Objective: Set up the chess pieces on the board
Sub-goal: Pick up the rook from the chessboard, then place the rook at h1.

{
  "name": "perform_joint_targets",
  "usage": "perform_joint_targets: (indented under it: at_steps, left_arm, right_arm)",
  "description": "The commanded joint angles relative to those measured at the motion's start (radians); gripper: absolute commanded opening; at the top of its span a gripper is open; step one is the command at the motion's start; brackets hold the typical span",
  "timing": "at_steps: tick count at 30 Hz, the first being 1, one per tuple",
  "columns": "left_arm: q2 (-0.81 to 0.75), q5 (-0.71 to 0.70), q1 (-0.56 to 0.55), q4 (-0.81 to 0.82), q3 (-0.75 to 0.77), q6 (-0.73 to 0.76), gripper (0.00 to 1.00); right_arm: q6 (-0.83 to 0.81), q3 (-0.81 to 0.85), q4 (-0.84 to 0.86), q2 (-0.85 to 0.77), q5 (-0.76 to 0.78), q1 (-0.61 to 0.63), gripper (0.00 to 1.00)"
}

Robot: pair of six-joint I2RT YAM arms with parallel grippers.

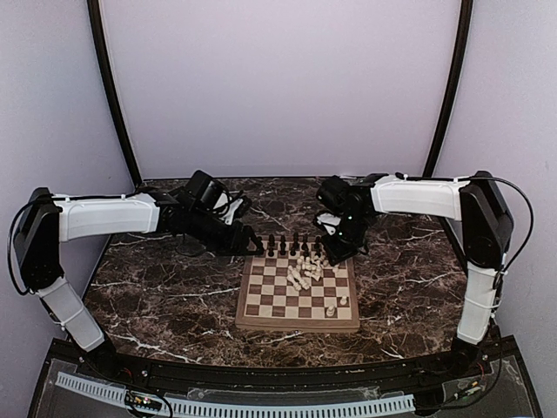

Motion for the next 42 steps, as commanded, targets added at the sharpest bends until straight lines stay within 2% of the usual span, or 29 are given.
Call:
perform_joint_targets:
  at_steps: [1, 4, 8, 13, 18, 31, 36, 42]
  left_arm:
    - [0.005, 0.014, -0.006, -0.012, 0.032, 0.015, 0.59]
    - [0.01, 0.017, -0.006, -0.011, 0.035, 0.016, 0.59]
    - [0.015, 0.022, -0.006, -0.009, 0.037, 0.018, 0.59]
    - [0.023, 0.03, -0.006, -0.006, 0.038, 0.016, 0.59]
    - [0.021, 0.033, -0.006, -0.004, 0.034, 0.012, 0.59]
    - [-0.01, 0.025, -0.006, 0.019, -0.005, -0.015, 0.59]
    - [-0.01, 0.024, -0.006, 0.012, 0.002, -0.007, 0.59]
    - [-0.005, 0.03, -0.006, 0.013, 0.004, -0.004, 0.59]
  right_arm:
    - [0.005, 0.029, -0.001, 0.006, -0.019, -0.006, 0.1]
    - [0.006, 0.014, -0.004, -0.018, -0.019, -0.006, 0.07]
    - [0.007, -0.009, -0.005, -0.04, -0.01, -0.006, 0.06]
    - [0.005, -0.027, -0.001, -0.044, -0.005, -0.006, 0.23]
    - [0.002, -0.031, 0.001, -0.047, 0.003, -0.006, 0.25]
    - [0.001, -0.031, -0.015, -0.083, 0.02, -0.004, 0.09]
    - [0.012, -0.008, -0.069, -0.16, 0.024, 0.005, 0.09]
    - [0.023, -0.098, -0.108, -0.31, 0.024, 0.094, 0.09]
